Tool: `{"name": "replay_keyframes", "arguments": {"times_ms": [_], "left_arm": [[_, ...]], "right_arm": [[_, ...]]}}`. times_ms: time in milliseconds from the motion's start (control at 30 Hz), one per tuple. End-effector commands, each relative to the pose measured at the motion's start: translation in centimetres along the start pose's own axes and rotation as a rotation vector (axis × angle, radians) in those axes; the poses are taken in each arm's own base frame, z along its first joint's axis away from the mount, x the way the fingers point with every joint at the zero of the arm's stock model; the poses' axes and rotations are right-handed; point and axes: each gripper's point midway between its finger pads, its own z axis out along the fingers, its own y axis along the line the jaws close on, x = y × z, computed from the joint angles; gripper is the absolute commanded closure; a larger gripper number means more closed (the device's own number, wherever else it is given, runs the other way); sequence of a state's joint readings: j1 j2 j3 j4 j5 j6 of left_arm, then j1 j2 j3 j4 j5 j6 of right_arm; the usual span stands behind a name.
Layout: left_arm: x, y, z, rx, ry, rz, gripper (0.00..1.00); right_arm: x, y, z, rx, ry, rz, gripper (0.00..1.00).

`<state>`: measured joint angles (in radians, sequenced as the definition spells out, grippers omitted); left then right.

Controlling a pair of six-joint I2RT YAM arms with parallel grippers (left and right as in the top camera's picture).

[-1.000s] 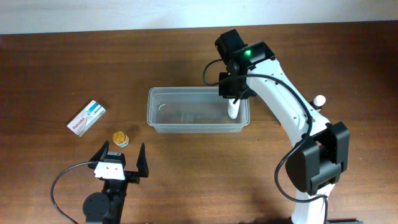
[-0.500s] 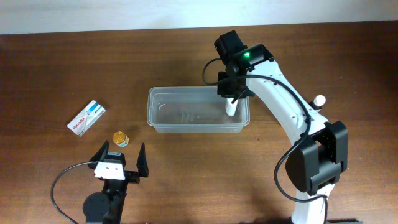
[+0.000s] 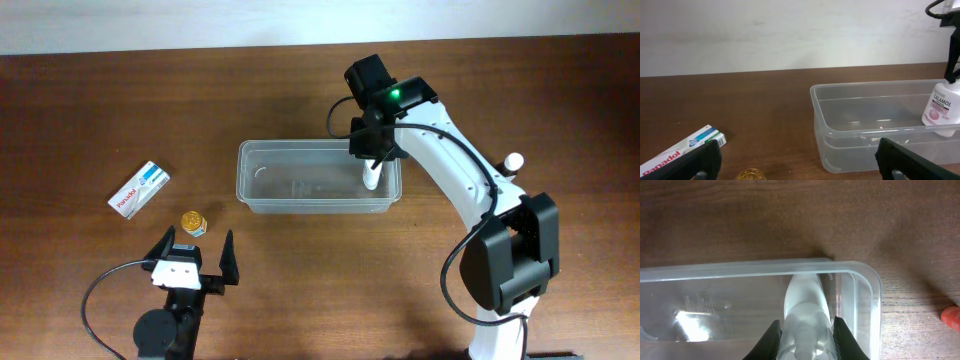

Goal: Pack container
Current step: 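Carry the spray bottle left and lower it into the container's right end, then open right gripper and withdraw it back toward the bottles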

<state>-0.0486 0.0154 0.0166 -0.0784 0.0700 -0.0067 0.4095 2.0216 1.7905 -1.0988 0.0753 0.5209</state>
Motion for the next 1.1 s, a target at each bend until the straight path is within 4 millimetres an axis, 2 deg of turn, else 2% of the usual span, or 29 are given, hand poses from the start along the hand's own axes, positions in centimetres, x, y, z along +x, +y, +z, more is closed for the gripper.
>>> {"name": "replay_keyframes", "arguments": {"times_ms": [0, 67, 100, 300, 400, 600, 767, 833, 900, 933, 1067], "left_arm": [[0.2, 0.1, 0.0, -0.004, 0.000, 0.012, 0.01], [0.2, 0.1, 0.0, -0.004, 0.000, 0.011, 0.01], [0.2, 0.1, 0.0, -0.004, 0.000, 0.011, 0.01], [0.2, 0.1, 0.0, -0.004, 0.000, 0.012, 0.00], [0.2, 0.1, 0.0, -0.004, 0.000, 0.011, 0.01], [0.2, 0.1, 0.0, -0.004, 0.000, 0.011, 0.01], [0.2, 0.1, 0.0, -0.004, 0.000, 0.011, 0.00], [0.2, 0.1, 0.0, -0.004, 0.000, 0.011, 0.01], [0.2, 0.1, 0.0, -0.004, 0.000, 0.011, 0.00], [0.2, 0.1, 0.0, -0.004, 0.000, 0.011, 0.01], [0.2, 0.1, 0.0, -0.004, 0.000, 0.012, 0.01]], "right_arm": [[0.6, -0.1, 0.6, 0.020, 0.008, 0.001, 0.76], [0.6, -0.1, 0.6, 0.019, 0.005, 0.001, 0.55], [0.6, -0.1, 0.6, 0.018, 0.005, 0.001, 0.52], [0.5, -0.1, 0.6, 0.018, 0.004, 0.003, 0.46], [0.2, -0.2, 0.0, 0.013, -0.006, 0.004, 0.42], [-1.8, -0.7, -4.6, -0.004, -0.050, -0.006, 0.36], [-3.3, -1.6, -10.3, -0.016, -0.097, -0.053, 0.29], [-3.8, -3.0, -13.0, -0.014, -0.117, -0.048, 0.25], [-4.2, -4.7, -14.6, -0.006, -0.125, -0.014, 0.22], [-4.4, -6.6, -15.6, 0.008, -0.125, 0.024, 0.20], [-4.5, -11.7, -16.6, 0.054, -0.099, 0.127, 0.15]]}}
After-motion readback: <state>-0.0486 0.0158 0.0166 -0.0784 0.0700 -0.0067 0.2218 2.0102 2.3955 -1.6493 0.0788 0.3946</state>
